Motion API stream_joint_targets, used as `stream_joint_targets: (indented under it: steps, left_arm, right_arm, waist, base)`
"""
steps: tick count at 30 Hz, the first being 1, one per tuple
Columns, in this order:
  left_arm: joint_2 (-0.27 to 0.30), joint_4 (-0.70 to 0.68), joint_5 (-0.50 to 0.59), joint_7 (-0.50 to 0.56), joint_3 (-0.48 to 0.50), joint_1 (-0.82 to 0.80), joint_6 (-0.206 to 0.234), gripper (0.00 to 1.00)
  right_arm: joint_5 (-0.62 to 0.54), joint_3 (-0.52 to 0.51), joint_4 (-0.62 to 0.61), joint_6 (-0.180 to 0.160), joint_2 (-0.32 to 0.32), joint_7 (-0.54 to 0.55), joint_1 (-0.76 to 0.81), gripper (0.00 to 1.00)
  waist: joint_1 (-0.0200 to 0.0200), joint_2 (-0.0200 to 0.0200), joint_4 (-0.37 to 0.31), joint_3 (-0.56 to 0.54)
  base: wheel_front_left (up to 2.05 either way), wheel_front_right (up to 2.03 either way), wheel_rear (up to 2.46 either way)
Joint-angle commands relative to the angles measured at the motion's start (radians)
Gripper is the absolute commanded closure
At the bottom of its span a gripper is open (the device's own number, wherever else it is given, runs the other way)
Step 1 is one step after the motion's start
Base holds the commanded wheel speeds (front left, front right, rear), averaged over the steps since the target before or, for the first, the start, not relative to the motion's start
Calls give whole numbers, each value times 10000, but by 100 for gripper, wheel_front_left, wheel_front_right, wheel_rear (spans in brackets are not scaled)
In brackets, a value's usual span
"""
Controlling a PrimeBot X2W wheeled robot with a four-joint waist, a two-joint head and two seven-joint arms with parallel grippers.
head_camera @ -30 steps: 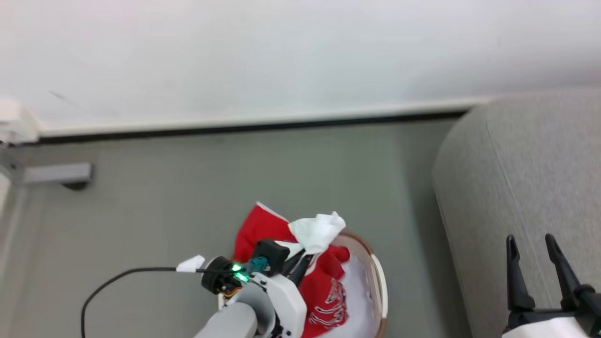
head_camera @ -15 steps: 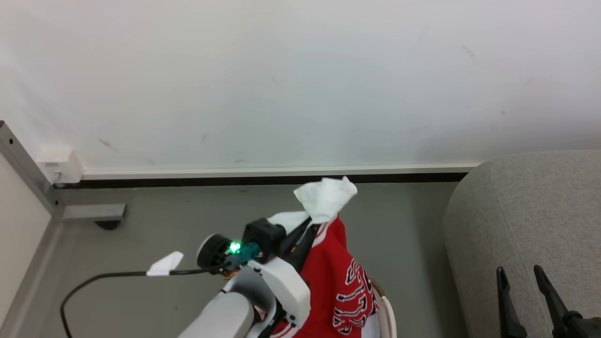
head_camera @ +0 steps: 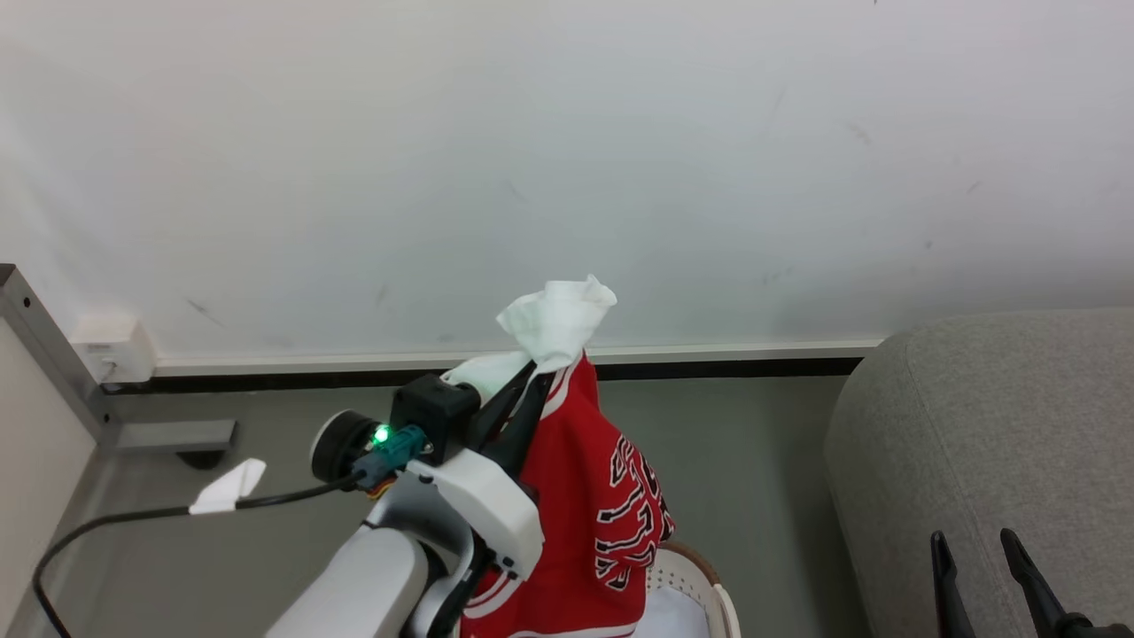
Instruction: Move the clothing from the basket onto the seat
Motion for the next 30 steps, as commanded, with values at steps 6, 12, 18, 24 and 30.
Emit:
stream_joint_targets:
  steps: [6, 12, 18, 24, 30]
  left_arm:
    - [172, -264, -134, -17, 374, -433, 174, 100]
    - [304, -456, -183, 2, 616, -751, 273, 100]
    - [254, -749, -166, 127, 531, -850, 336, 100]
    - [-29, -709, -186, 96, 275, -1023, 241, 100]
    - [-399, -444, -200, -11, 4, -1302, 125, 100]
  right_arm:
    - [-59, 35, -51, -21, -10, -2, 168, 0]
    - [-177, 182, -37, -21, -10, -2, 123, 0]
    - [-290, 1044, -239, -21, -146, -2, -301, 0]
    - [-49, 3311, -176, -23, -1182, 1, -1387, 0]
    - [366, 5408, 533, -23, -1555, 8, -2936, 0]
  waist:
    - [1, -1, 109, -41]
    - [1, -1, 144, -60]
    - [1, -1, 231, 42]
    - [1, -1, 559, 96]
    - [1, -1, 870, 94]
  base:
    - [0, 0, 0]
    - [0, 0, 0]
    - [0, 0, 0]
    - [0, 0, 0]
    - [0, 0, 0]
